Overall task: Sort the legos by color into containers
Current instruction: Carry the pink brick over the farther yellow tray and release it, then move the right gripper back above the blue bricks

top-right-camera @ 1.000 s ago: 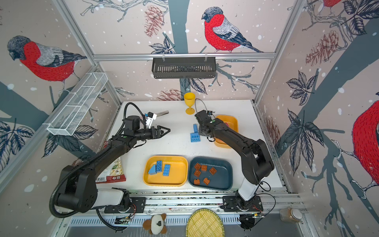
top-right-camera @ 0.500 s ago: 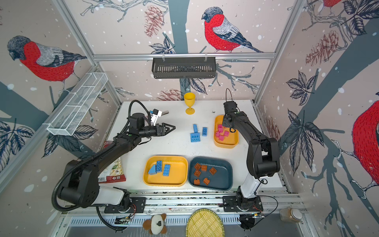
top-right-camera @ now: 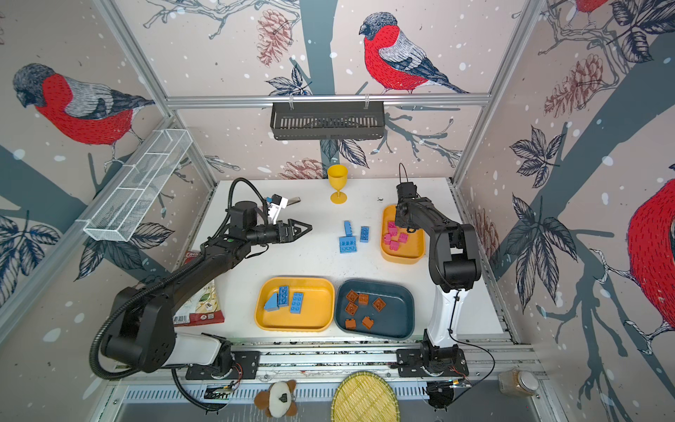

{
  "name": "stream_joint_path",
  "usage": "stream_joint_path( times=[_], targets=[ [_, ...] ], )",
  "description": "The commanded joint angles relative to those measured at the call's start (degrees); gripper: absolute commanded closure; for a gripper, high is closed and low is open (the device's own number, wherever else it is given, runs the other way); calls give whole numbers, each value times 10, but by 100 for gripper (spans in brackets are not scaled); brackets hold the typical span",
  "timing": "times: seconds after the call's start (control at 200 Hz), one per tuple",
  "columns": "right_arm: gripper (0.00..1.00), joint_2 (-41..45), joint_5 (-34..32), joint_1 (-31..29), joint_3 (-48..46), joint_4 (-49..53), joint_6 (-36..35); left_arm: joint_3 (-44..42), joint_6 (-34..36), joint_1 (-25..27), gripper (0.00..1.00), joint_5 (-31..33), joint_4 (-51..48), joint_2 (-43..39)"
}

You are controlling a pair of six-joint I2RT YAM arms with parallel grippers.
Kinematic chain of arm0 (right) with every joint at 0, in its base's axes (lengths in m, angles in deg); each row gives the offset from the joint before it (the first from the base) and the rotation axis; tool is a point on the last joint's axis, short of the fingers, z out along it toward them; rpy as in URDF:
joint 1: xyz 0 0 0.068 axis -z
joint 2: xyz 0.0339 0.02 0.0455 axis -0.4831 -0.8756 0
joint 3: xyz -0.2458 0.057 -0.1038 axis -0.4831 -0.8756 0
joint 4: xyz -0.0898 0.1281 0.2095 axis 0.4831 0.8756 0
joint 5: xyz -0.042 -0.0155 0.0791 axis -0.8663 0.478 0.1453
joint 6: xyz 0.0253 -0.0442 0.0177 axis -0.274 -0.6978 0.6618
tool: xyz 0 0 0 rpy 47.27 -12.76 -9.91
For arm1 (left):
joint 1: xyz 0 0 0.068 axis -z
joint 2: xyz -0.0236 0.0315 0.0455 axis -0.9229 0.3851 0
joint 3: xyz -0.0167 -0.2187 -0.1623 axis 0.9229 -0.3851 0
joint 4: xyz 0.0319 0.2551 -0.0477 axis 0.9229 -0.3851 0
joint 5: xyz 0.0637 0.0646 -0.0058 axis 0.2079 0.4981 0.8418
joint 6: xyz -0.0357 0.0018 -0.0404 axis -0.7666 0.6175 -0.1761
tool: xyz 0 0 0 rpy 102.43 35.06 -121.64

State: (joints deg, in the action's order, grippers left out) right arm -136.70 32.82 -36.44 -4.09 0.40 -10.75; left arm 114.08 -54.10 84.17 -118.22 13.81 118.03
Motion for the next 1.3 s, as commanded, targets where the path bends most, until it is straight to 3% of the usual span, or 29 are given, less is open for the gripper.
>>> stream_joint_path(
  times=[0.0, 0.27, 0.475, 0.77, 1.051, 1.291],
  targets=[
    [63, -5, -14, -2, 7, 1, -9, 1, 14, 0, 3, 5, -3, -4],
    [48, 0, -25, -3, 8, 18, -10, 4, 18, 0, 3, 4, -10, 0],
    [45, 42, 6, -14, 10, 31, -5, 8, 26, 0, 3, 6, -19, -1],
    [31, 106, 125, -111, 6, 30, 16, 15, 49, -16, 3, 13, -59, -17],
    [21, 89, 166, -222, 6, 18, 83, 0, 68, -48, 3, 16, -89, -57],
    [21, 40, 143, -271, 21, 29, -46, -8, 84, -51, 3, 26, -108, -72]
  ],
)
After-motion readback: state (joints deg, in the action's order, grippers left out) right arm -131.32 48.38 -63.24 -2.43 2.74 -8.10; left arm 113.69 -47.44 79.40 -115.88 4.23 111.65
